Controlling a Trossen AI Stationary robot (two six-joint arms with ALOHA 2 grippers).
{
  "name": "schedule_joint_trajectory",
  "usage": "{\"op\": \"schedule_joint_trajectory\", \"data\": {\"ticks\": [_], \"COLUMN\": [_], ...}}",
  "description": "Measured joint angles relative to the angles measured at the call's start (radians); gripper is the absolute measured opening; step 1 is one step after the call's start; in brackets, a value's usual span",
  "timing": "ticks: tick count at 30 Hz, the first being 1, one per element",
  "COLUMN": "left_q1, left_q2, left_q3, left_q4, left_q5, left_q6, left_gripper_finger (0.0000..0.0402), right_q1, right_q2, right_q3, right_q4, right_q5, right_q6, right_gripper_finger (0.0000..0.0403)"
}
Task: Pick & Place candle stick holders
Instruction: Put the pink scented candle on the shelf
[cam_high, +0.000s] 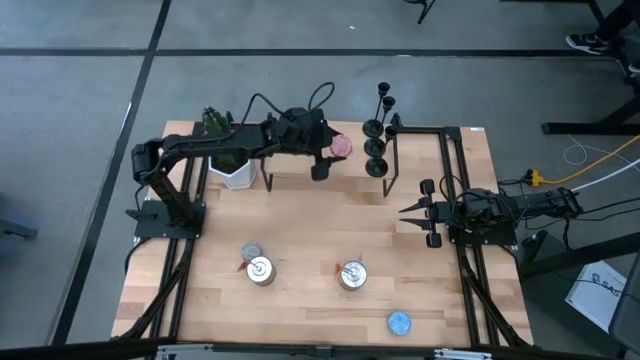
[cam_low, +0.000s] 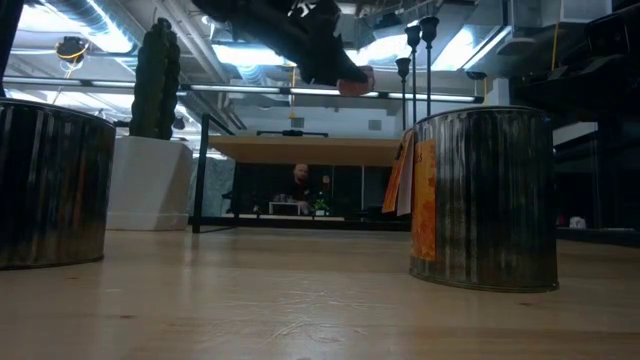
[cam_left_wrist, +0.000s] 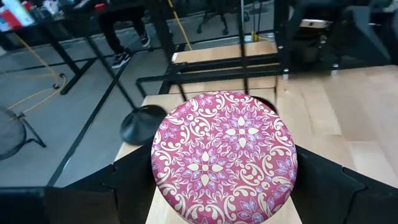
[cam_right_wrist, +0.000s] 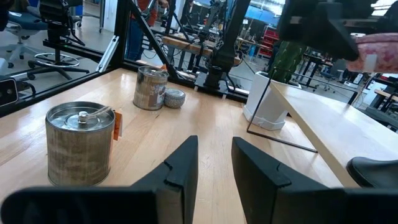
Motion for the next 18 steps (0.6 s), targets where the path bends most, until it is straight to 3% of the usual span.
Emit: {"op": "schedule_joint_trajectory", "data": {"ticks": [18], "left_q1": [0.063], "left_q2": [0.040], "left_q3": [0.000], "left_q4": [0.035], "left_q5": [0.003], "left_q6": [-0.067], "left_gripper_finger": [0.0295], "right_q1": [0.000], "right_q2": [0.000], "right_q3": [0.000], "right_q4": [0.000], "right_q5": [0.000], "right_q6": [0.000], "right_gripper_finger": [0.0101]}}
